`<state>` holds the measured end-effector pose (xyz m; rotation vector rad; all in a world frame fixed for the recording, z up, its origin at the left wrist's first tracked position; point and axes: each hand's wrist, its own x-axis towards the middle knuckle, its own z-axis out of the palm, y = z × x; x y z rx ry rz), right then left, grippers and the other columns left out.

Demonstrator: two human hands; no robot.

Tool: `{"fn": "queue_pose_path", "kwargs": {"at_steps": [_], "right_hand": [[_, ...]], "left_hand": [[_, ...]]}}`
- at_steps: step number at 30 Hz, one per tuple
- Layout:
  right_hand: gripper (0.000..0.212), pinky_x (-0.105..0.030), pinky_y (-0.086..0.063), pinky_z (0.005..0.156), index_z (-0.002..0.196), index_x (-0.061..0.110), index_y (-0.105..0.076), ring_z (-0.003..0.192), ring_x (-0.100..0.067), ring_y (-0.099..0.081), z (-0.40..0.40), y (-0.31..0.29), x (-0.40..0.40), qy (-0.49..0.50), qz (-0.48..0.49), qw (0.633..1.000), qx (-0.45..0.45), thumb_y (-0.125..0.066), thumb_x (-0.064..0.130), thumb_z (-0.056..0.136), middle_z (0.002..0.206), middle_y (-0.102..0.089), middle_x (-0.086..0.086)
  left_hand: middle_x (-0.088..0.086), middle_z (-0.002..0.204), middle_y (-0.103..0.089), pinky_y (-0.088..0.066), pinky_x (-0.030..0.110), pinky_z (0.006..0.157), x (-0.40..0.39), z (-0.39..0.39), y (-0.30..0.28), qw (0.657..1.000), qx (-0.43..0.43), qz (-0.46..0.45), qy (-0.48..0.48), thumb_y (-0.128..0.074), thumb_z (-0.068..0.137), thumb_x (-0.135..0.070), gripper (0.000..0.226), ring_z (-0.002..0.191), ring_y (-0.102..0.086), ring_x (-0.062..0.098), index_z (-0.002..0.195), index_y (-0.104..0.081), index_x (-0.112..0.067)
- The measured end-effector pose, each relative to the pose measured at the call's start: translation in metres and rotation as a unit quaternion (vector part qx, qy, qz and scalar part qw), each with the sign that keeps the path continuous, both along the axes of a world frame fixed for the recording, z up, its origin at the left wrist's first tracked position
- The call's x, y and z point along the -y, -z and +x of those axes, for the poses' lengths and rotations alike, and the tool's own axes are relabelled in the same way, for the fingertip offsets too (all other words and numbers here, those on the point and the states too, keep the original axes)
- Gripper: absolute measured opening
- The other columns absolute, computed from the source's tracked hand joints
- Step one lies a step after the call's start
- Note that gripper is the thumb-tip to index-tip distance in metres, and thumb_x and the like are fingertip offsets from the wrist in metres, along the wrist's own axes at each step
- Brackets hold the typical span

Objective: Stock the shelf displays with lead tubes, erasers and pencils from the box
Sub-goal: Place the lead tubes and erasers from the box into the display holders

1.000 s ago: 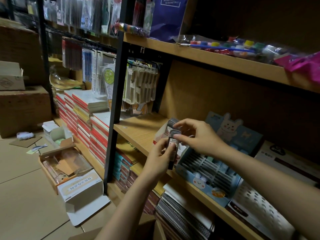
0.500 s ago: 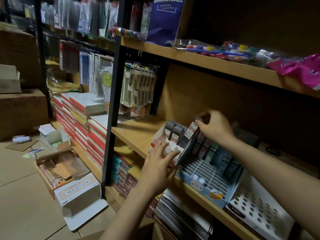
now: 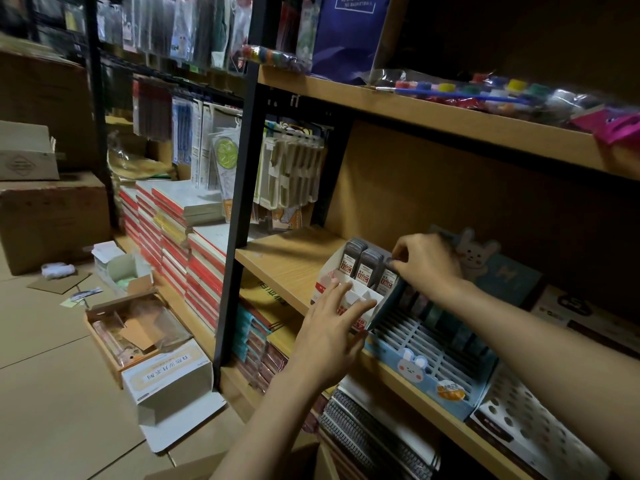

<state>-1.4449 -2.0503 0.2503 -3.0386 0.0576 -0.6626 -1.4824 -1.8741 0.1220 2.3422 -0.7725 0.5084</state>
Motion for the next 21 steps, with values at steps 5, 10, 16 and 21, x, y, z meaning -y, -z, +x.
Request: {"fn": "queue_pose_path", "kwargs": {"at_steps": [5, 10, 16, 21], "right_hand": [[0.022, -0.035, -0.054, 0.077, 0.109, 0.019, -0.071, 0.094, -0.023, -0.063, -0.023, -0.002, -0.005, -0.019, -0.025, 0.998, 0.060, -0.062, 0.030, 0.092, 0.108, -0.063, -0.004], [0.012, -0.008, -0.046, 0.068, 0.100, 0.022, -0.070, 0.085, -0.001, -0.059, -0.096, 0.025, -0.013, -0.104, 0.162, 0.973, 0.129, -0.065, 0.016, 0.090, 0.097, -0.059, 0.012], [0.019, -0.012, -0.051, 0.069, 0.088, 0.030, -0.069, 0.082, -0.002, -0.066, -0.198, 0.143, -0.044, -0.139, 0.458, 0.866, 0.144, -0.067, 0.011, 0.086, 0.088, -0.069, 0.015], [0.026, -0.009, -0.048, 0.067, 0.082, 0.023, -0.069, 0.074, 0.001, -0.066, -0.248, 0.262, -0.060, -0.078, 0.567, 0.819, -0.041, -0.066, -0.002, 0.087, 0.074, -0.070, 0.010]], "left_hand": [[-0.004, 0.163, -0.003, -0.013, 0.039, 0.121, -0.004, -0.006, -0.002, 0.999, -0.010, -0.006, 0.031, -0.060, 0.091, -0.033, 0.064, 0.149, 0.002, 0.015, 0.146, -0.028, -0.043], [-0.004, 0.154, -0.027, -0.031, 0.029, 0.112, -0.013, -0.033, -0.009, 0.996, 0.040, -0.073, 0.045, -0.062, 0.089, -0.028, 0.048, 0.141, -0.023, 0.010, 0.135, -0.047, -0.030], [-0.014, 0.096, -0.062, -0.050, 0.019, 0.075, -0.032, -0.085, 0.031, 0.989, -0.126, -0.036, 0.071, -0.059, 0.092, -0.033, 0.012, 0.089, -0.059, 0.000, 0.101, -0.063, -0.027], [-0.014, 0.093, -0.066, -0.041, 0.013, 0.068, -0.068, -0.154, 0.128, 0.949, -0.305, 0.074, 0.008, -0.063, 0.090, -0.034, 0.012, 0.087, -0.063, 0.001, 0.100, -0.068, -0.028]]}}
